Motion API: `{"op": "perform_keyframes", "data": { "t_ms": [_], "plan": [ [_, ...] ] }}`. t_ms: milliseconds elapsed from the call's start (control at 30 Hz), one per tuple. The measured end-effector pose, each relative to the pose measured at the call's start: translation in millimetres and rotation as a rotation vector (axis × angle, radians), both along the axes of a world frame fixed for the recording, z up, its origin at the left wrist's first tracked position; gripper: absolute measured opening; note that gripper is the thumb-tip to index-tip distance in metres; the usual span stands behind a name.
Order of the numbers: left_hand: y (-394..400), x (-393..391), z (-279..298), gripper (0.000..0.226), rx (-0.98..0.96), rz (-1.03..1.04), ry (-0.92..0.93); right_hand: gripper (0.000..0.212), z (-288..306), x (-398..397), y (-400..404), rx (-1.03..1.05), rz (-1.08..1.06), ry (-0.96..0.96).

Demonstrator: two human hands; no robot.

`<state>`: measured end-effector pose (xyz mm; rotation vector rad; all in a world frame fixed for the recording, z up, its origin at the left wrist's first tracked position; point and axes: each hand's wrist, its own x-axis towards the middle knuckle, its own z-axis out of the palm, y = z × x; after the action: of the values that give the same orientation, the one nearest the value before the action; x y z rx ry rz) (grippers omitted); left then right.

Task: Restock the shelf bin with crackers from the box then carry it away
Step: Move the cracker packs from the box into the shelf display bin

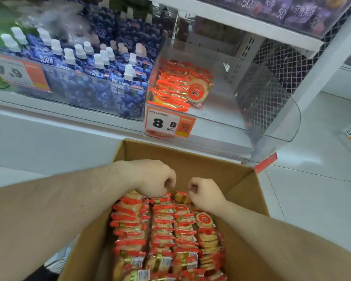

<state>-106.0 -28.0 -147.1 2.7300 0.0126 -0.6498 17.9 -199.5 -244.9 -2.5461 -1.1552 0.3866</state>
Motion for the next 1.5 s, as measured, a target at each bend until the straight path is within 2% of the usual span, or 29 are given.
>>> {"op": "perform_keyframes", "data": {
  "t_ms": [67,133,167,300,333,400,467,533,600,700,733,800,900,933,967,1033,1100,1133,1167,1233,1267,1333,1400,1500],
  "plan": [
    [2,2,-4,0.030,-0.017,0.013,0.006,0.012,-47,18,-8,-0.191,-0.198,0.191],
    [4,3,-8,0.030,-0.033,0.039,0.008,0.015,-84,25,-15,-0.291,-0.301,0.273],
    [5,2,-11,0.029,-0.043,0.053,0.017,0.018,-99,24,-18,-0.335,-0.307,0.303],
    [7,-3,-24,0.033,-0.078,0.081,0.096,0.055,-142,11,-22,-0.526,-0.220,0.446],
    [7,-5,-27,0.034,-0.082,0.085,0.115,0.058,-150,8,-21,-0.572,-0.192,0.449],
    [10,-7,-32,0.034,-0.084,0.095,0.144,0.056,-163,4,-23,-0.598,-0.154,0.331],
    [13,-7,-35,0.033,-0.091,0.121,0.159,0.043,-162,1,-26,-0.506,-0.224,0.207],
    [14,-7,-33,0.032,-0.112,0.167,0.159,0.031,-150,2,-26,-0.430,-0.309,0.164],
    [13,-6,-32,0.030,-0.154,0.242,0.143,0.021,-129,6,-21,-0.340,-0.396,0.249],
    [13,-1,-31,0.025,-0.234,0.419,0.146,0.020,-87,17,-7,-0.163,-0.488,0.364],
    [13,0,-30,0.026,-0.292,0.505,0.166,0.020,-70,20,-2,-0.055,-0.532,0.456],
    [10,0,-28,0.042,-0.478,0.761,0.255,0.024,-36,19,8,0.181,-0.557,0.785],
    [4,-3,-25,0.065,-0.788,1.107,0.403,0.034,3,10,20,0.392,-0.435,1.210],
    [1,-3,-24,0.062,-0.869,1.166,0.415,0.032,11,4,24,0.430,-0.368,1.301],
    [-1,-2,-24,0.048,-0.936,1.198,0.389,0.028,16,0,27,0.455,-0.308,1.378],
    [-2,-1,-25,0.010,-0.987,1.208,0.272,0.019,19,-2,31,0.496,-0.221,1.525],
    [3,-2,-30,0.022,-0.958,1.187,0.148,0.018,8,4,29,0.530,-0.245,1.639],
    [9,-2,-34,0.030,-0.905,1.149,0.098,0.020,-2,9,26,0.509,-0.336,1.614],
    [12,-3,-35,0.039,-0.824,1.109,0.062,0.018,-18,15,22,0.450,-0.476,1.511],
    [16,-6,-36,0.051,-0.717,1.025,0.020,0.011,-60,23,8,0.203,-0.752,1.135],
    [17,-6,-37,0.053,-0.698,0.986,0.014,0.012,-83,25,1,0.054,-0.823,0.935],
    [18,-5,-38,0.054,-0.685,0.930,0.020,0.015,-122,26,-12,-0.183,-0.786,0.648],
    [17,-4,-39,0.055,-0.667,0.886,0.037,0.019,-149,25,-18,-0.358,-0.669,0.483],
    [17,-2,-43,0.055,-0.631,0.839,0.057,0.029,-159,16,-18,-0.435,-0.630,0.423]
  ]
}}
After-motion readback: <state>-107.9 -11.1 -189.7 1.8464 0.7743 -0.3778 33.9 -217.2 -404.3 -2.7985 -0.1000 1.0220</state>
